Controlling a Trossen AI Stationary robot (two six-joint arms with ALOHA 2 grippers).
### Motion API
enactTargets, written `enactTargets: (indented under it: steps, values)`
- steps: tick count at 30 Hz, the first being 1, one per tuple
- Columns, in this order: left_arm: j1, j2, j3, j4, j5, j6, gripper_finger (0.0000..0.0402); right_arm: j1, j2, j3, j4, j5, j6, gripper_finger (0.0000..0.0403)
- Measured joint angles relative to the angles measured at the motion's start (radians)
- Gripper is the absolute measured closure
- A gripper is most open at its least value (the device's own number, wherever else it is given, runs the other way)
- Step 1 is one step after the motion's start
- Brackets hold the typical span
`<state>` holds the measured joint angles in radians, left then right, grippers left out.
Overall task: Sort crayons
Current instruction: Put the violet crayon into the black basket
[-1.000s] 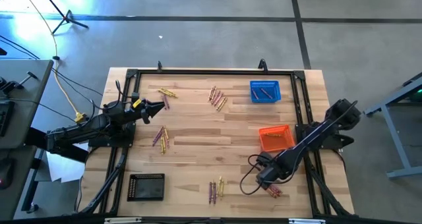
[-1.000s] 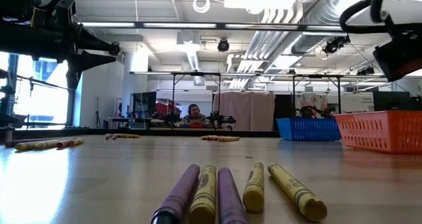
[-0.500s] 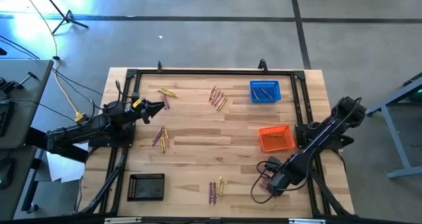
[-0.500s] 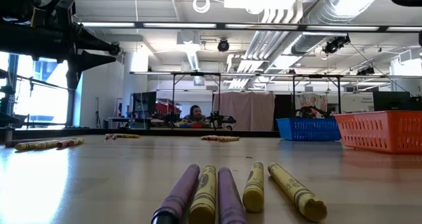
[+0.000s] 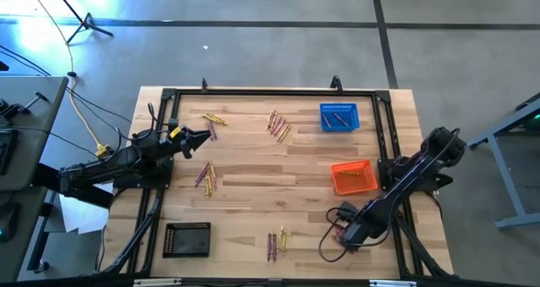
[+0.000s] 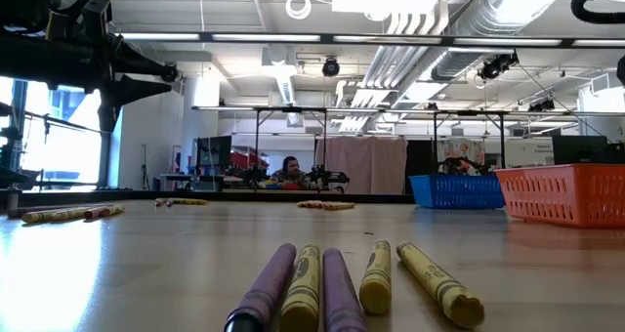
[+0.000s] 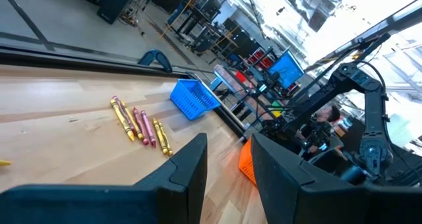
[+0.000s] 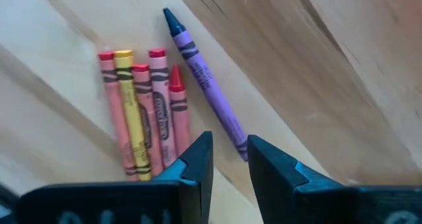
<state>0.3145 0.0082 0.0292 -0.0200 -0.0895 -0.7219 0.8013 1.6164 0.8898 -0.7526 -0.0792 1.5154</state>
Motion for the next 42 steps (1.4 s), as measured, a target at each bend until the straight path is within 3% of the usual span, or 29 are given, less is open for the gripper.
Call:
enactTargets:
  steps: [15, 23, 30, 33, 42]
  values:
    - [0.0, 0.0, 0.0, 0.0, 0.0, 0.0, 0.0296, -0.011, 0.039, -0.001, 0.01, 0.059, -0.044, 0.0325]
    - [0.0, 0.0, 0.0, 0.0, 0.0, 0.0, 0.0296, -0.042, 0.106, 0.005, 0.028, 0.032, -0.11, 0.0345]
    - [0.0, 0.0, 0.0, 0.0, 0.0, 0.0, 0.0296, -0.092, 0.099, 0.002, 0.026, 0.003, -0.106, 0.039]
    - [0.0, 0.0, 0.0, 0.0, 0.0, 0.0, 0.0296, -0.112, 0.081, 0.0, 0.027, 0.001, -0.106, 0.0392]
    - [0.0, 0.0, 0.0, 0.0, 0.0, 0.0, 0.0296, -0.189, 0.011, 0.05, 0.01, 0.203, -0.14, 0.0397]
